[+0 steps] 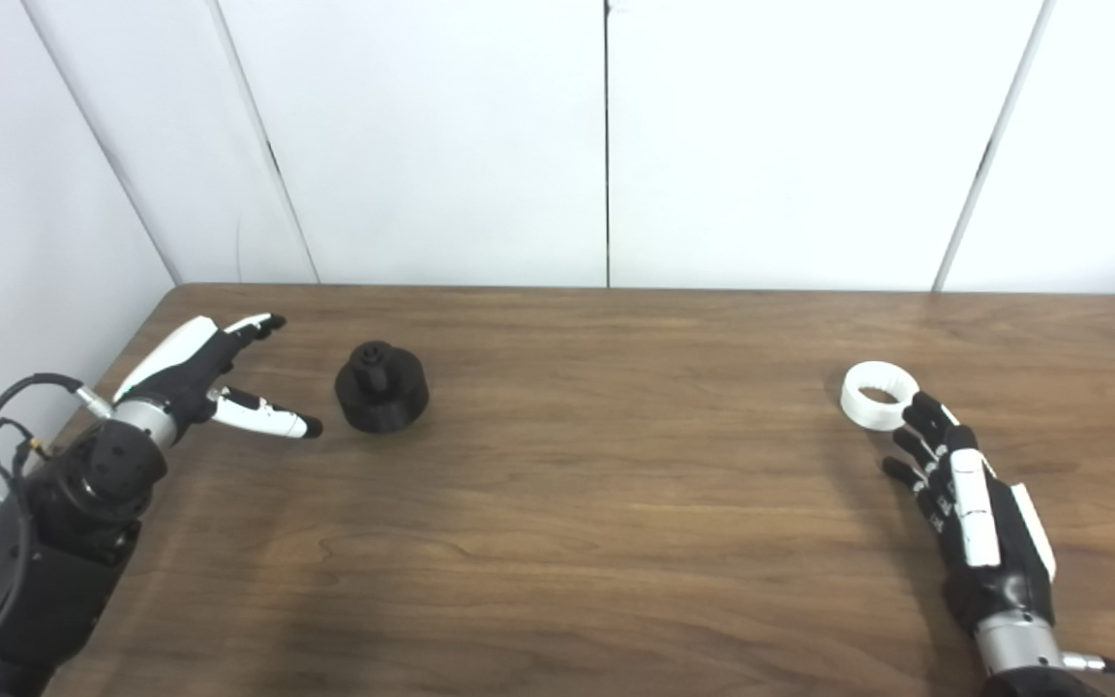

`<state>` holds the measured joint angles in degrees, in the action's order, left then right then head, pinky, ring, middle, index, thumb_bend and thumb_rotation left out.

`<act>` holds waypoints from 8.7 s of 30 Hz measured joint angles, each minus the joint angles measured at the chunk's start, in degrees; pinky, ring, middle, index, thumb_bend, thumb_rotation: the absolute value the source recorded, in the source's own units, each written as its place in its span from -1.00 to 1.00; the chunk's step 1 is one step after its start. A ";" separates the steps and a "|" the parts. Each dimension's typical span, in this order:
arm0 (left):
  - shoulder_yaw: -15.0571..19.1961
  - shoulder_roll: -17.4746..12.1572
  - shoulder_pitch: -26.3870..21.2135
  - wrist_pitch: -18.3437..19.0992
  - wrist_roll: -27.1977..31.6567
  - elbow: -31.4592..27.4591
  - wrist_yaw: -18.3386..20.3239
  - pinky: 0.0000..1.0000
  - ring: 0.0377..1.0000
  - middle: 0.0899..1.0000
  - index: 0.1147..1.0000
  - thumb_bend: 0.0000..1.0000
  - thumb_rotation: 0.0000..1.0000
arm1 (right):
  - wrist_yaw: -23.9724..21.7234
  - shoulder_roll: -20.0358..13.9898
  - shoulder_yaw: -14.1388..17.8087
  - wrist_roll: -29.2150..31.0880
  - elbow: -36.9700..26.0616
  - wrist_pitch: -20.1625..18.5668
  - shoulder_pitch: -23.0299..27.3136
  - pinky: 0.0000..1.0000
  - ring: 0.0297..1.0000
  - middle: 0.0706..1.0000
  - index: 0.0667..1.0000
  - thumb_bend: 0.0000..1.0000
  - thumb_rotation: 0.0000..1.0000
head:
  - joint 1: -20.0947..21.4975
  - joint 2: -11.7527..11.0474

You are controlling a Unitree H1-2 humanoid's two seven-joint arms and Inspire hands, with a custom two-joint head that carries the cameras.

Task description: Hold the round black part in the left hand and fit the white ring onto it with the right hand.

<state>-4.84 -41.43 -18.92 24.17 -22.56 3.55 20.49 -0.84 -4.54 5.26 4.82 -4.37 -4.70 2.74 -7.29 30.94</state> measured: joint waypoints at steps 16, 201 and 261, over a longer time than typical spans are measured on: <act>-4.44 -1.38 -4.78 -4.79 -3.41 5.09 1.51 0.74 0.99 0.94 0.76 1.00 -0.49 | 0.37 -0.07 -0.01 0.02 0.03 0.25 0.02 0.70 0.82 0.84 0.82 0.05 0.93 | 0.53 -0.35; -20.00 19.44 7.66 -11.25 -17.16 -21.11 9.09 0.83 0.94 0.80 0.21 0.69 -0.56 | 0.63 -2.03 -1.02 -0.66 -6.66 -5.53 -3.63 0.80 0.83 0.87 0.87 0.12 0.99 | 3.78 4.66; -20.12 17.87 8.27 -12.10 -15.90 -23.52 12.50 0.86 0.95 0.82 0.20 0.65 -0.50 | 2.01 -16.89 -7.74 -30.70 19.18 -12.86 23.70 0.86 0.98 0.85 0.37 0.90 -0.29 | 5.71 5.01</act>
<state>-24.96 -23.56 -10.65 12.07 -38.47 -19.97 32.99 1.17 -21.43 -2.49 -25.88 14.81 -17.56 26.44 -1.58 35.95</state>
